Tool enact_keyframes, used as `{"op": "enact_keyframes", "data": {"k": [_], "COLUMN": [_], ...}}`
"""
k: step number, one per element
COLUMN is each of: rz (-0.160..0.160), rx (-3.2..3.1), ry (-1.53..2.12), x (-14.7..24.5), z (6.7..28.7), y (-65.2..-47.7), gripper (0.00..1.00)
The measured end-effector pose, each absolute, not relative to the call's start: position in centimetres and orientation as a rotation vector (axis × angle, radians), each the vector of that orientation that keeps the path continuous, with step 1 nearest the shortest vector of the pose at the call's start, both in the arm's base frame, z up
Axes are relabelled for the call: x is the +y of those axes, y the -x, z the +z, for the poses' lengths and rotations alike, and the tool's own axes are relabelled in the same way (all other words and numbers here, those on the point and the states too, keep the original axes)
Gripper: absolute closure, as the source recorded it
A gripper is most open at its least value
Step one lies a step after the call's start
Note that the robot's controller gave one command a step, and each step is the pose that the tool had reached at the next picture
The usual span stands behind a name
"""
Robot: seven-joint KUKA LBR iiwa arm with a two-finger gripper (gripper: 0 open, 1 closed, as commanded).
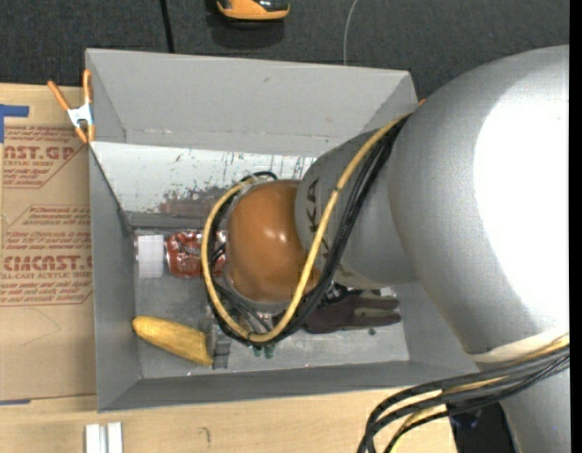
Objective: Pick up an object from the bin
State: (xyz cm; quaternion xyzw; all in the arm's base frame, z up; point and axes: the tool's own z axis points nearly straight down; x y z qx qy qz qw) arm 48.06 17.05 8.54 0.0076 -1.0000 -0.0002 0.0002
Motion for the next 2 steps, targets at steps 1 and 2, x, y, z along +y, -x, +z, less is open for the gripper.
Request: {"op": "enact_keyframes", "data": {"k": [1,2], "rz": [-0.001,0.0], "rx": [-3.141,-3.141], "ry": [-0.023,-0.053], "x": [17.0,17.2], "z": [8.5,10.9], "y": [-48.1,-48.9], "gripper": [1.0,1.0]}}
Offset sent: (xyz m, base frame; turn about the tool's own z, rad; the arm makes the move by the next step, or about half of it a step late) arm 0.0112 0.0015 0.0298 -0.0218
